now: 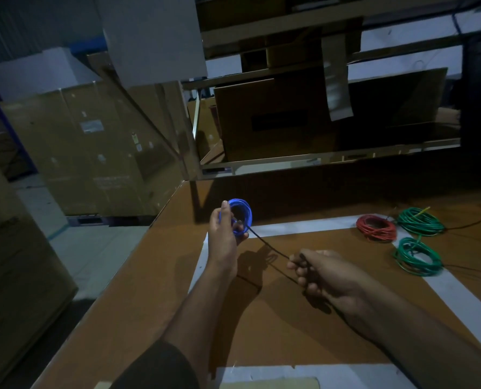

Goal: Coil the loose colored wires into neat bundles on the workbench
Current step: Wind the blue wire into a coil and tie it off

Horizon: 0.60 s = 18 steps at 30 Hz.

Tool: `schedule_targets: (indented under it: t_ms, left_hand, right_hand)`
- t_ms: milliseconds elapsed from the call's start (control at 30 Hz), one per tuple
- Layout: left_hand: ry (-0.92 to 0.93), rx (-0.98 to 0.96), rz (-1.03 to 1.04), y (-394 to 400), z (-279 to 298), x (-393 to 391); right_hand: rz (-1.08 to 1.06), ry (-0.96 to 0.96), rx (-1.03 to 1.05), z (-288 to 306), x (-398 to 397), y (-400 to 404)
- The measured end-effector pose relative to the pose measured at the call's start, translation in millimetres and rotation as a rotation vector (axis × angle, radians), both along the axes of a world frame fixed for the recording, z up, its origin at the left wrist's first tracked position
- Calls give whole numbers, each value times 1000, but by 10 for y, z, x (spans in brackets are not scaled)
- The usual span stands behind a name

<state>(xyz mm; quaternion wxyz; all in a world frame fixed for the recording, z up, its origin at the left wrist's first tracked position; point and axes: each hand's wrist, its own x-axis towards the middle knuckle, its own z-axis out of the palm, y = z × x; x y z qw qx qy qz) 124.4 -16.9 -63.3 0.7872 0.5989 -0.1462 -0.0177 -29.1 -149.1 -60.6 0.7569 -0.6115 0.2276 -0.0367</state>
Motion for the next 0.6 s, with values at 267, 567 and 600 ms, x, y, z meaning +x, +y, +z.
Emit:
schedule_targets:
  t_ms: [267, 567, 600]
  left_hand:
    - [-53, 76, -54, -124, -32, -146]
    - [153, 74, -5, -214, -114, -250]
    - [152, 70, -2, -228, -115, -262]
  right_hand:
    - [-2, -45, 261, 25, 12, 5]
    - [7, -191, 229, -3, 92, 124]
    - [10, -205, 232, -7, 103, 131]
